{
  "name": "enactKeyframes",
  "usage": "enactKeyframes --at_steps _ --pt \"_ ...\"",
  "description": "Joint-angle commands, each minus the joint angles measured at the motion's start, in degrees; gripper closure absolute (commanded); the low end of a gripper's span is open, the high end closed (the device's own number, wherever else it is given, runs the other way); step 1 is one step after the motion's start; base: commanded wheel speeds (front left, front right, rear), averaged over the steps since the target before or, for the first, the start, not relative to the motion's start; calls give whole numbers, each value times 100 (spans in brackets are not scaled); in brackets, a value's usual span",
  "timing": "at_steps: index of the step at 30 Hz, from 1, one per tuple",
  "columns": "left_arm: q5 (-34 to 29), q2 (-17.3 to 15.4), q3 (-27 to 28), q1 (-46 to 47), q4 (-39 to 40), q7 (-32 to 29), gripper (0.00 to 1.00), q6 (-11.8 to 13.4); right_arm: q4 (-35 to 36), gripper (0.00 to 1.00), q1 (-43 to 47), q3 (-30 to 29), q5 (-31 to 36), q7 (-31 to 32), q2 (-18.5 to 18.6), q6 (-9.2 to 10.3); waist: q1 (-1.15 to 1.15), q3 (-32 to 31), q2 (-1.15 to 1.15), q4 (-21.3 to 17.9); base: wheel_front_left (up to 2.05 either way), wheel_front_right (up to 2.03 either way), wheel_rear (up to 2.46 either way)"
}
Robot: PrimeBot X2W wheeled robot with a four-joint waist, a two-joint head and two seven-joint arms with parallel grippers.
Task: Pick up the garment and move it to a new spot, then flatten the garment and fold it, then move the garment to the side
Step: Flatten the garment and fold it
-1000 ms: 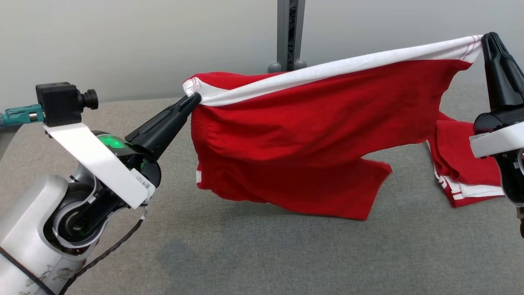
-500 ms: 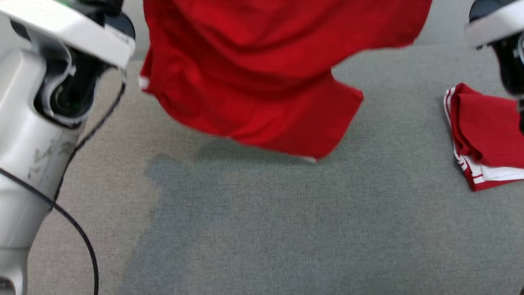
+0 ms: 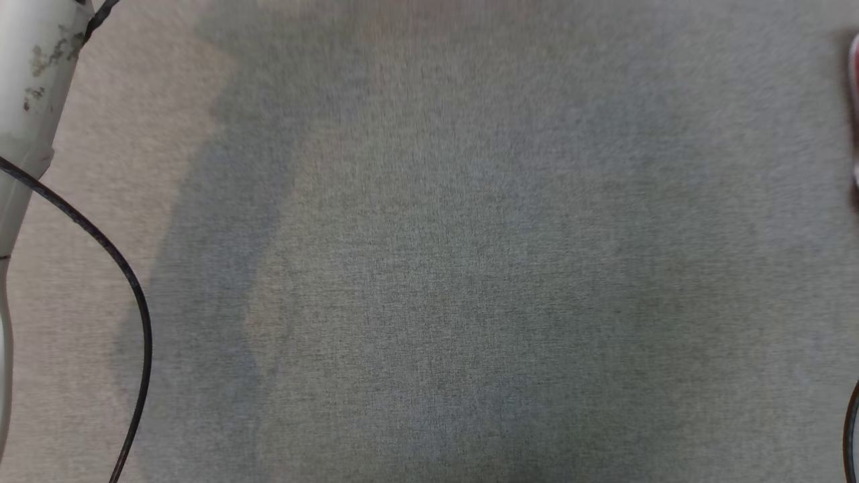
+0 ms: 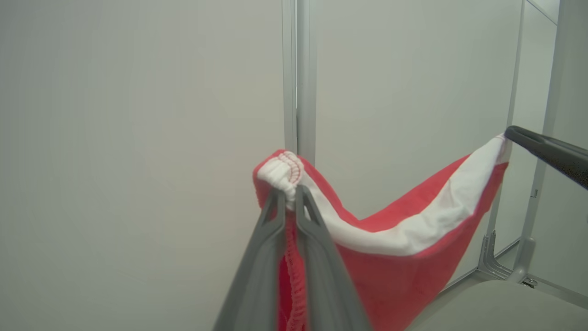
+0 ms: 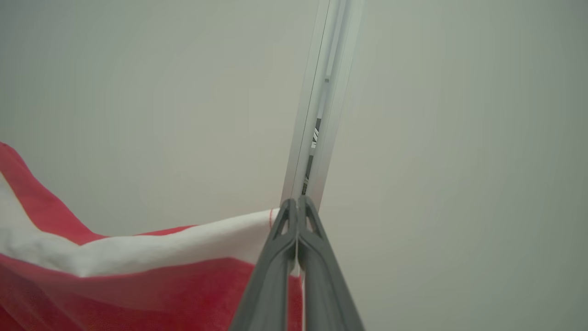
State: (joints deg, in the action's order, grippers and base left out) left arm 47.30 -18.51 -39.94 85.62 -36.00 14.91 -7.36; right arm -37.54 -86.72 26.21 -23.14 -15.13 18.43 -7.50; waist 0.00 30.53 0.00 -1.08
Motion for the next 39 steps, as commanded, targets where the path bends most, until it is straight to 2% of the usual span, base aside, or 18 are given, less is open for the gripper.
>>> enactKeyframes --at_steps 1,10,15,21,27,39 --pt "5 8 -52 -83 22 31 100 -16 24 100 85 -17 -22 -3 79 1 0 584 0 8 0 0 0" --pt "110 -154 -383 -993 790 29 100 -16 433 100 1047 90 -320 -3 417 1 0 805 0 74 0 0 0" --pt "-10 -389 -51 -2243 1750 28 100 -17 899 100 2141 0 -499 -3 827 1 0 584 0 124 0 0 0" --pt "-690 -545 63 -3812 2643 29 100 -13 1703 100 3835 -532 -533 -3 1105 1 0 74 0 168 0 0 0" --pt "-1328 -616 -111 -5021 2984 29 100 -13 2359 100 5491 -972 -222 -3 944 1 0 -561 0 78 0 0 0" --pt "-1889 -491 341 -6960 3314 29 100 -12 3235 100 7830 -1736 258 -3 634 2 0 -1744 0 -150 0 0 0"
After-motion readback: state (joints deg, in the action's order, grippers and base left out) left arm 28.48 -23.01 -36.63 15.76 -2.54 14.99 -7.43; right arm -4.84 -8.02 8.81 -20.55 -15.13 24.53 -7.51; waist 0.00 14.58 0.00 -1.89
